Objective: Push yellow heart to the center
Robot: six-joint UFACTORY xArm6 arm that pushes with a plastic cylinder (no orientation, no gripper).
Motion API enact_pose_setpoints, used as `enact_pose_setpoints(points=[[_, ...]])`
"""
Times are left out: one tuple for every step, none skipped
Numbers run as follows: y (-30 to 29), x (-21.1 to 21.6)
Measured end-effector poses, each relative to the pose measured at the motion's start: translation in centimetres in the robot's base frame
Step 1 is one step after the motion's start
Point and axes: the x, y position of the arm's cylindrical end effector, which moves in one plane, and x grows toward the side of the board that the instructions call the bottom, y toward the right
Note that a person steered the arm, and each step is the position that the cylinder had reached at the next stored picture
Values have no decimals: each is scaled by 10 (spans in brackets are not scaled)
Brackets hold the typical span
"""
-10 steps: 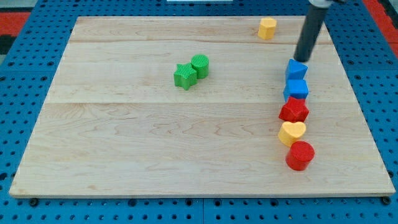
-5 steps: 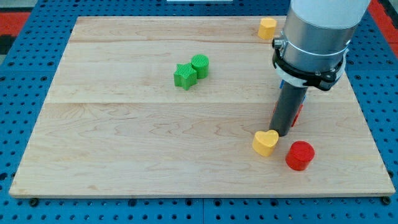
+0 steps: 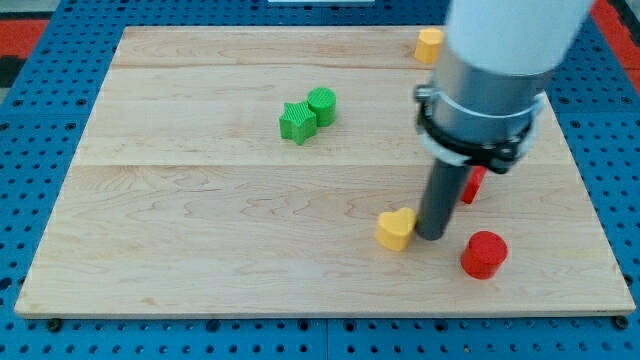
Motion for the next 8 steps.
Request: enact_pose_setpoints(points=[[-32, 16], [-60, 32], [-104, 3], [-128, -30], [-128, -47], [-115, -74], [-102, -104], [-89, -118]])
